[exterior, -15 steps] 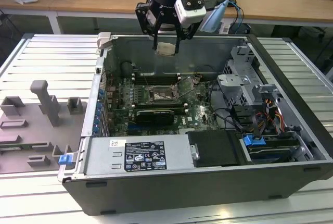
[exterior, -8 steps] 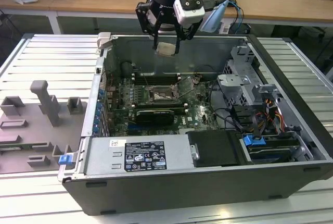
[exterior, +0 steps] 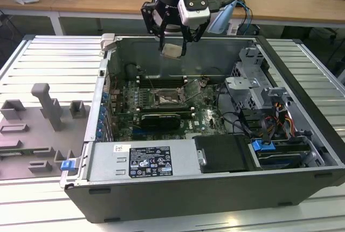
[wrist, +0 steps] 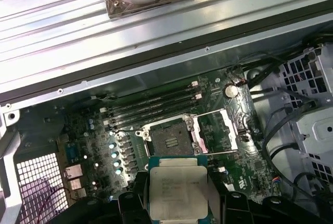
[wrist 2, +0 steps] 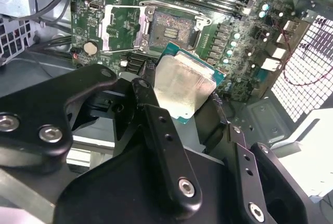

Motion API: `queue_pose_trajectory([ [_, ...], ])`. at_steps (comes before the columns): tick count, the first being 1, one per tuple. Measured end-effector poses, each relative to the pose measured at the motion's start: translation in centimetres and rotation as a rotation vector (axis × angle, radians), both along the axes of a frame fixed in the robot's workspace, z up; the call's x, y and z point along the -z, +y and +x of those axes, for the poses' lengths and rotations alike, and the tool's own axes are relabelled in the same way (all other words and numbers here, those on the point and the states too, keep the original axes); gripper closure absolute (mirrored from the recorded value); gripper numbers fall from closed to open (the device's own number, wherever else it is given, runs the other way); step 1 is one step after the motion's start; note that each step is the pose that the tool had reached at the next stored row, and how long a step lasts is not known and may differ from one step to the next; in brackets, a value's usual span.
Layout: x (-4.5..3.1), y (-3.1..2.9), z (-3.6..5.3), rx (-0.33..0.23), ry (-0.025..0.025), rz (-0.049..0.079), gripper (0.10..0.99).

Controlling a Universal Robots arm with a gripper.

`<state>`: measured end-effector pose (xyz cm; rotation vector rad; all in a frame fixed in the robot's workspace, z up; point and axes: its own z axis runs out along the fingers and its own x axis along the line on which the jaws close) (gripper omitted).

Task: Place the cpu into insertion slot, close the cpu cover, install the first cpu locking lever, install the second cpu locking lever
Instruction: 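Place the cpu into insertion slot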

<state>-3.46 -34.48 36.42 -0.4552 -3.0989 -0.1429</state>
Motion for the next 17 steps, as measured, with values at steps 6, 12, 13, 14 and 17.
queue_pose_trajectory([
  [6,0.0,0.0,0.0,0.061,0.0,0.0,0.545],
  [12,0.0,0.0,0.0,0.103,0.0,0.0,0.545],
  [13,0.0,0.0,0.0,0.114,0.0,0.0,0.545],
  [14,0.0,0.0,0.0,0.126,0.0,0.0,0.545],
  [17,0.0,0.0,0.0,0.143,0.0,0.0,0.545],
])
